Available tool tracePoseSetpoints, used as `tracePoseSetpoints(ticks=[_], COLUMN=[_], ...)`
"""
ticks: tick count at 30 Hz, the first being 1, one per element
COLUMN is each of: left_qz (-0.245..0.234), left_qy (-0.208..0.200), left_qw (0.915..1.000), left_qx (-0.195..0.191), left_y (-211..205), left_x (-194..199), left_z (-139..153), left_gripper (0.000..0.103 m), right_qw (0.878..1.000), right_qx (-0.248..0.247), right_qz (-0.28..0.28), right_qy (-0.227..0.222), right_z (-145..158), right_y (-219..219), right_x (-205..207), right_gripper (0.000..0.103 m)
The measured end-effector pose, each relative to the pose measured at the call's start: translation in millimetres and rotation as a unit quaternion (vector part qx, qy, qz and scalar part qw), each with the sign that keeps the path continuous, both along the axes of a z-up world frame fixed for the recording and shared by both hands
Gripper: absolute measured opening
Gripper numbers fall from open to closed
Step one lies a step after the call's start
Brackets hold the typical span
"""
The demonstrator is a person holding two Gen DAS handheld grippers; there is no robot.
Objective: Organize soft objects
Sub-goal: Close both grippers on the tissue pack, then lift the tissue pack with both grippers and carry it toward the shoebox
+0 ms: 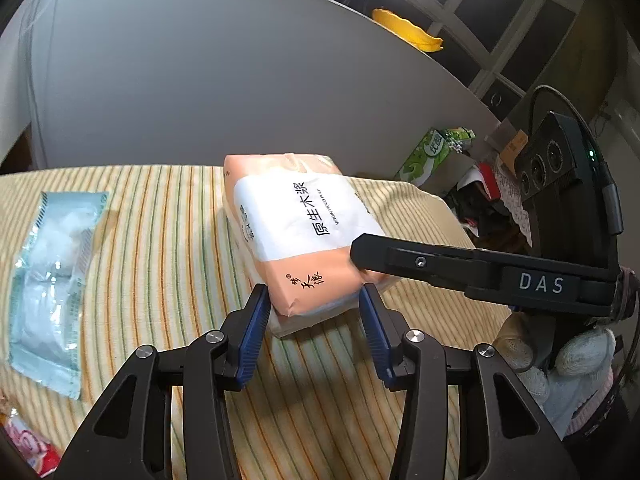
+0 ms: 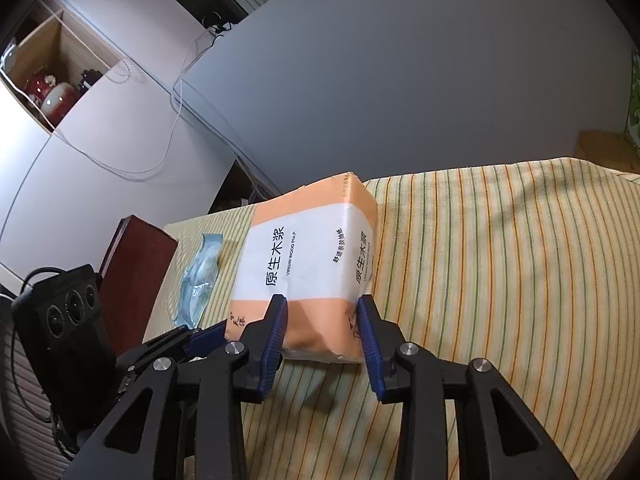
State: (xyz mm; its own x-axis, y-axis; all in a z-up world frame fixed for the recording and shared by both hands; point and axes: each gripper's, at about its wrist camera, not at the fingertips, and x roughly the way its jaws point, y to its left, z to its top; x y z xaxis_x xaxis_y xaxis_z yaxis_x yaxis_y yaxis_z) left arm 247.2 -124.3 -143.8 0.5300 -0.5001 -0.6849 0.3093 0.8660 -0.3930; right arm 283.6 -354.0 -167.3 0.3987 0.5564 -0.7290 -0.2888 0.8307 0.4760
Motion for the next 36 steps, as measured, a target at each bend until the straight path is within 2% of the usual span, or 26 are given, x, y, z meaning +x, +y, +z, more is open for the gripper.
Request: tracePoseSetpoints(ticks=[10,19,27,36], left_qz=[0.005,0.034,0.084,0.155], left_qy=[-0.037,-0.089,-0.132,-0.152], left_qw=[0.9993,0.9955,0.9876,0.976], left_qx=[-0.001,0.0,0.007,0.02], left_y=[15,56,116,199], left_x=[-31,-76,-106,-128], left_z=[24,63,98,115], left_gripper=[0.045,0.045,0.045,0.045], right_qw=[0.999,0.995,0.987,0.975], right_qx=[-0.004,-0.006,0.005,0.014], right_qz=[0.012,0.052,0.108,0.174], right_qy=[-0.034,-0.084,-0.118,-0.134], right_z=[27,67,103,118], right_y=[9,47,107,203], right_x=[-34,-73,-91,-95], right_gripper=[0.031,0.031,0.031,0.031])
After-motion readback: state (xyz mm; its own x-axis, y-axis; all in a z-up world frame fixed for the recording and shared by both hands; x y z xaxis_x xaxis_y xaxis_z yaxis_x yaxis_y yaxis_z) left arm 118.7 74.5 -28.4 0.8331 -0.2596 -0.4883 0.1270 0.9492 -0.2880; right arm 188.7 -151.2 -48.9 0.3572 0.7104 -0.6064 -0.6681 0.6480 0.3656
